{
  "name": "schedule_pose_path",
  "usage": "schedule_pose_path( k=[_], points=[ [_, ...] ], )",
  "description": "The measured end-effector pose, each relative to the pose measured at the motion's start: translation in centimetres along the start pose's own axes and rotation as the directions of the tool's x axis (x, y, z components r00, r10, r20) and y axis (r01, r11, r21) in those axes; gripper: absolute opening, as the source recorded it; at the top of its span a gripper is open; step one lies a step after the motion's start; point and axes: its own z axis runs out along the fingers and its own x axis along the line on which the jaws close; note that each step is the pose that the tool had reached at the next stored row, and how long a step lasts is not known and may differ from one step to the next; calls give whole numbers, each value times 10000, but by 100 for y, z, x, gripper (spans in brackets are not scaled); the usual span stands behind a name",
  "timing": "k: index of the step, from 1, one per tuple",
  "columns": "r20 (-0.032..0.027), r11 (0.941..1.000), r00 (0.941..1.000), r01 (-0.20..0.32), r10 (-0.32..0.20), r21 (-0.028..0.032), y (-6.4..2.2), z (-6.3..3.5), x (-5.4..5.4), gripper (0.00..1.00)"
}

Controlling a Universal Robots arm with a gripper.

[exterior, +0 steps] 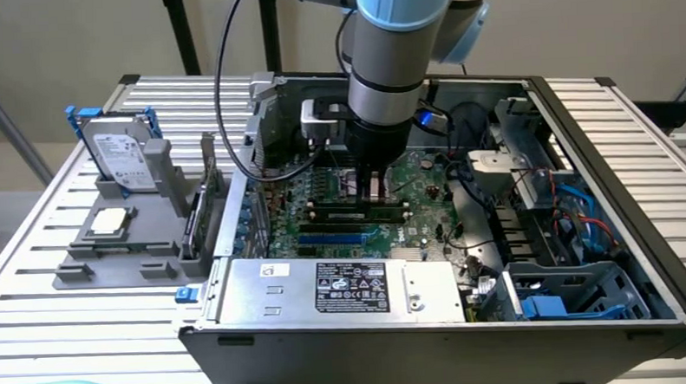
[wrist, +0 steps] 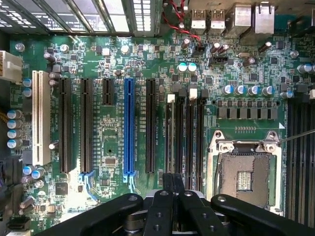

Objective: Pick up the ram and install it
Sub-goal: 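Press down the ram until it locks into place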

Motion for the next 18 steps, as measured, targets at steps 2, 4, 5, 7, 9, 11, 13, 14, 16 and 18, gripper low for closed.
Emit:
schedule_pose_path(
  k=[2, 4, 5, 7, 9, 11, 13, 14, 16, 18],
  points=[
    [20, 10000, 10000, 2, -2, 15, 0, -36, -4, 11],
    [8, 10000, 10000, 1, -1, 1, 5, -123, -8, 11],
    [2, 10000, 10000, 0, 0, -2, 7, -157, -8, 11],
    [5, 10000, 10000, 0, 0, -2, 8, -187, -10, 11],
    [15, 10000, 10000, 1, -1, -1, 8, -186, -10, 11],
    [15, 10000, 10000, 1, -1, -2, 8, -187, -10, 11],
    [14, 10000, 10000, 1, -1, -2, 8, -187, -10, 11],
    [13, 10000, 10000, 1, -1, -3, 8, -188, -10, 11],
    [14, 10000, 10000, 1, -1, -2, 8, -187, -10, 11],
    [14, 10000, 10000, 1, -1, -2, 8, -187, -10, 11]
  ],
)
